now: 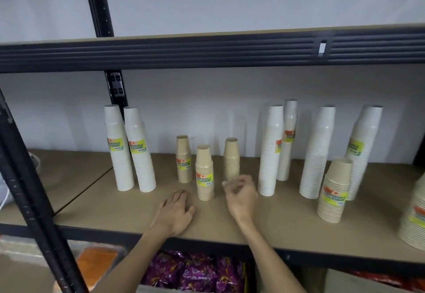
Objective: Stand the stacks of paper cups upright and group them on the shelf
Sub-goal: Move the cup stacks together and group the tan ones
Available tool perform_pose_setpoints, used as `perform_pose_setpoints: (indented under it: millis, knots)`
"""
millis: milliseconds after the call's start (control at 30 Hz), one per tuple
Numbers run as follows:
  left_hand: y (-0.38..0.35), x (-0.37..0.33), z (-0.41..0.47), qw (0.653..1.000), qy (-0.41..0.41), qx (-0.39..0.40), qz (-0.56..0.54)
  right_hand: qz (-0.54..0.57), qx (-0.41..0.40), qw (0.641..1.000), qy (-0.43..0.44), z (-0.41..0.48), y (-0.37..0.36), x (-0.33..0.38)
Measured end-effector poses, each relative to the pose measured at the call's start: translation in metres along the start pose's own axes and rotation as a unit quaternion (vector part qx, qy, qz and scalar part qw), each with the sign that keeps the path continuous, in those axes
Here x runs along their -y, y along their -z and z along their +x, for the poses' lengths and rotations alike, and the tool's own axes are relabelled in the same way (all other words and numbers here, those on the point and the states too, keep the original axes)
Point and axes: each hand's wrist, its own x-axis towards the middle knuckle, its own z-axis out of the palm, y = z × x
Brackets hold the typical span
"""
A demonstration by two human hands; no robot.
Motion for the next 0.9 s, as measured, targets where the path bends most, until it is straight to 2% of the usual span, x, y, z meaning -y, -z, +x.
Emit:
perform_pose_setpoints:
  millis: [67, 300, 467, 600, 667, 733, 800, 900]
  knots:
    - [-0.001, 0.0, 0.0, 1.0, 0.0, -0.007, 0.001, 0.011, -0.019, 1.0, 0.0, 0.01, 0.004, -0.002]
    - [-0.002, -0.001, -0.002, 1.0, -0.001, -0.012, 0.001, -0.007, 0.12, 0.992, -0.031, 0.044, -0.005, 0.003]
    - [0.0, -0.001, -0.002, 1.0, -0.001, -0.013, 0.005, -0.12, 0.12, 0.985, -0.004, 0.049, -0.01, -0.004]
    - [0.001, -0.003, -0.003, 1.0, -0.001, -0.011, 0.011, -0.002, 0.156, 0.987, -0.021, 0.053, -0.006, -0.01]
    - [0.001, -0.003, -0.003, 1.0, -0.001, -0.011, 0.011, 0.01, 0.198, 0.98, -0.026, 0.057, 0.001, -0.013]
    - [0.001, -0.003, -0.003, 1.0, 0.0, -0.01, 0.011, -0.02, 0.197, 0.98, -0.003, 0.056, 0.003, -0.014]
    - [0.0, -0.002, -0.003, 1.0, 0.001, -0.011, 0.01, -0.049, 0.16, 0.986, 0.014, 0.051, -0.001, -0.01]
    - [0.0, -0.003, -0.004, 1.0, 0.0, -0.009, 0.012, -0.078, 0.137, 0.987, 0.01, 0.049, -0.009, -0.012]
